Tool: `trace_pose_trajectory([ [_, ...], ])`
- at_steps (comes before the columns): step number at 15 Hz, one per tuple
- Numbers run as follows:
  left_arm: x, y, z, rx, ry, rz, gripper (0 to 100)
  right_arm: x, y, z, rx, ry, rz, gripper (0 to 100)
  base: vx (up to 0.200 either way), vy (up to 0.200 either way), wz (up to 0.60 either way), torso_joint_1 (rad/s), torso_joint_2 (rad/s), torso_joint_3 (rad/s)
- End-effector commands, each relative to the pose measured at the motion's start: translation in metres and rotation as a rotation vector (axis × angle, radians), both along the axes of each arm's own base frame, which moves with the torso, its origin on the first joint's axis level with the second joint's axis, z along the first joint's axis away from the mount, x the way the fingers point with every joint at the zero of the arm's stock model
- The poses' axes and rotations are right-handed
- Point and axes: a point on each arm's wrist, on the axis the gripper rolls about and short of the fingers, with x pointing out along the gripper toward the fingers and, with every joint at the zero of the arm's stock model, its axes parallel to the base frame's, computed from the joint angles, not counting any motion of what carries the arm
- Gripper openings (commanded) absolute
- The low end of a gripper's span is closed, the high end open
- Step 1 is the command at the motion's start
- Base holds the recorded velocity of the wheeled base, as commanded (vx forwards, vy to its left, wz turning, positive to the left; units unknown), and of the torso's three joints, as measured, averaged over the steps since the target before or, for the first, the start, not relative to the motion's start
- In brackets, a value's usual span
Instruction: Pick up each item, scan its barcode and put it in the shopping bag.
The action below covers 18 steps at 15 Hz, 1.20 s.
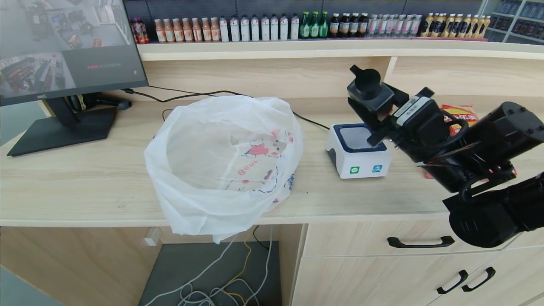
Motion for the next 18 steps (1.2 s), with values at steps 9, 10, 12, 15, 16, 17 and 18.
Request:
trace_pose_trajectory([
  [9,0.0,0.0,0.0,0.0,0.0,0.002,100,-0.006,0.002,-0.024,-0.119,0.015,-0.007,0,0.0,0.0,0.0,0.0,0.0,0.0],
  [10,0.0,0.0,0.0,0.0,0.0,0.002,100,-0.004,0.002,-0.022,-0.128,-0.001,0.004,0,0.0,0.0,0.0,0.0,0.0,0.0],
  [12,0.0,0.0,0.0,0.0,0.0,0.002,100,-0.002,0.0,-0.027,-0.145,0.006,0.005,0,0.0,0.0,0.0,0.0,0.0,0.0],
  [15,0.0,0.0,0.0,0.0,0.0,-0.002,100,0.002,-0.012,-0.028,-0.169,0.0,0.005,0,0.0,0.0,0.0,0.0,0.0,0.0],
  [16,0.0,0.0,0.0,0.0,0.0,0.002,100,0.003,-0.015,-0.027,-0.177,-0.006,0.013,0,0.0,0.0,0.0,0.0,0.0,0.0],
  [17,0.0,0.0,0.0,0.0,0.0,0.002,100,0.003,-0.017,-0.027,-0.179,-0.008,0.013,0,0.0,0.0,0.0,0.0,0.0,0.0],
  [18,0.0,0.0,0.0,0.0,0.0,0.0,100,0.004,-0.022,-0.025,-0.178,-0.011,-0.001,0,0.0,0.0,0.0,0.0,0.0,0.0],
])
